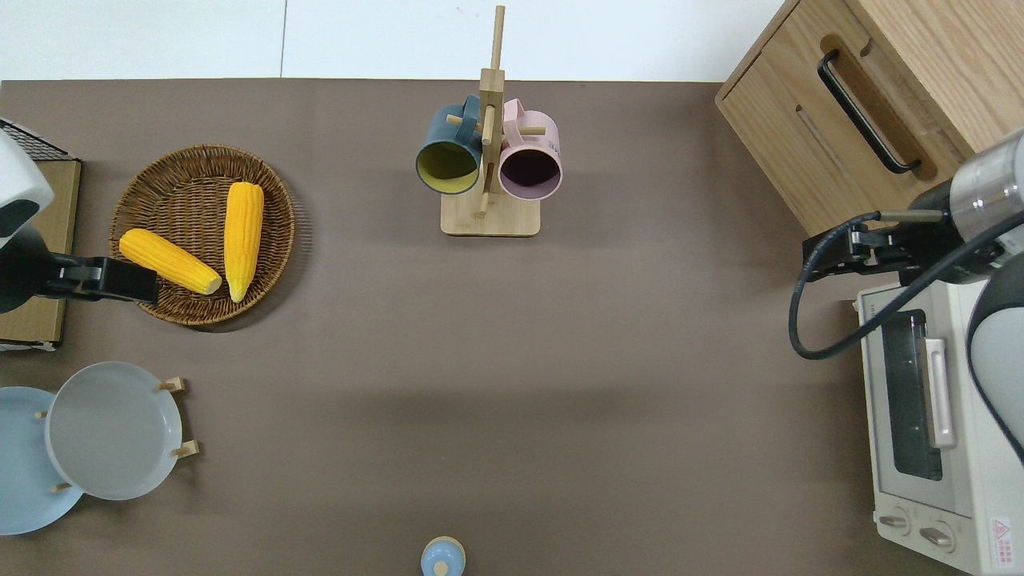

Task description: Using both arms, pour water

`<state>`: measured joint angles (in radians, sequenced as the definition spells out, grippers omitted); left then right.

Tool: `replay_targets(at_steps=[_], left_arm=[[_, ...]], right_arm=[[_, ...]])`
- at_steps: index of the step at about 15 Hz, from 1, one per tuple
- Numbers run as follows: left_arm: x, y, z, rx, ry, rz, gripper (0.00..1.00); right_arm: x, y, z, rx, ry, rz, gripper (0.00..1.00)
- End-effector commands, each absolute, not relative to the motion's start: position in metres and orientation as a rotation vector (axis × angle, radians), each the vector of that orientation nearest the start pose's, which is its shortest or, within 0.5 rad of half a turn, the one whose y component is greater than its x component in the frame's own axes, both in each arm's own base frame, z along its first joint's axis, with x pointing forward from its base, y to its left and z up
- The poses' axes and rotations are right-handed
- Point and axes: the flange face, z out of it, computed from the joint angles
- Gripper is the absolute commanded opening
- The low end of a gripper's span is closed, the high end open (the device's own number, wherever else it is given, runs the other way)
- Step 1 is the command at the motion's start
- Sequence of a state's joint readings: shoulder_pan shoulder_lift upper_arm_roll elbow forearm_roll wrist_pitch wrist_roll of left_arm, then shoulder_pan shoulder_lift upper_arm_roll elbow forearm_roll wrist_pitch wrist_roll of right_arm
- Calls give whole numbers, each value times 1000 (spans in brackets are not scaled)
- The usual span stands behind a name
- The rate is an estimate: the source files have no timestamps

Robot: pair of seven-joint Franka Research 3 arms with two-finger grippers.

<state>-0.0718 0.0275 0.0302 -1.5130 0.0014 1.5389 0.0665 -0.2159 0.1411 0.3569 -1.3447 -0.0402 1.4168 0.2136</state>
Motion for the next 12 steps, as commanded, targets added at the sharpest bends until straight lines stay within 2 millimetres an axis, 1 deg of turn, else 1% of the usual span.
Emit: replay_targets(at_steps=[1, 4, 6, 8, 10, 11, 12], left_arm=[[562, -29, 632, -3112, 209, 3, 995], [562, -29, 633, -3111, 209, 0, 995], [563, -24, 633, -3110, 202, 1, 993], [563, -15, 633, -3104, 192, 1, 991], [564, -12, 632, -3099, 256, 3, 991], [565, -6, 631, -3097, 268, 1, 991], [566, 5, 630, -3098, 249, 2, 991]], right_arm=[[572, 56, 642, -3119, 107, 90, 994], [570, 57, 642, -3119, 104, 99, 994], [571, 57, 642, -3118, 95, 95, 994], [570, 62, 642, -3119, 78, 95, 994], [570, 65, 643, -3120, 69, 92, 994], [570, 66, 641, -3120, 66, 94, 994], [570, 68, 641, -3116, 61, 93, 994]])
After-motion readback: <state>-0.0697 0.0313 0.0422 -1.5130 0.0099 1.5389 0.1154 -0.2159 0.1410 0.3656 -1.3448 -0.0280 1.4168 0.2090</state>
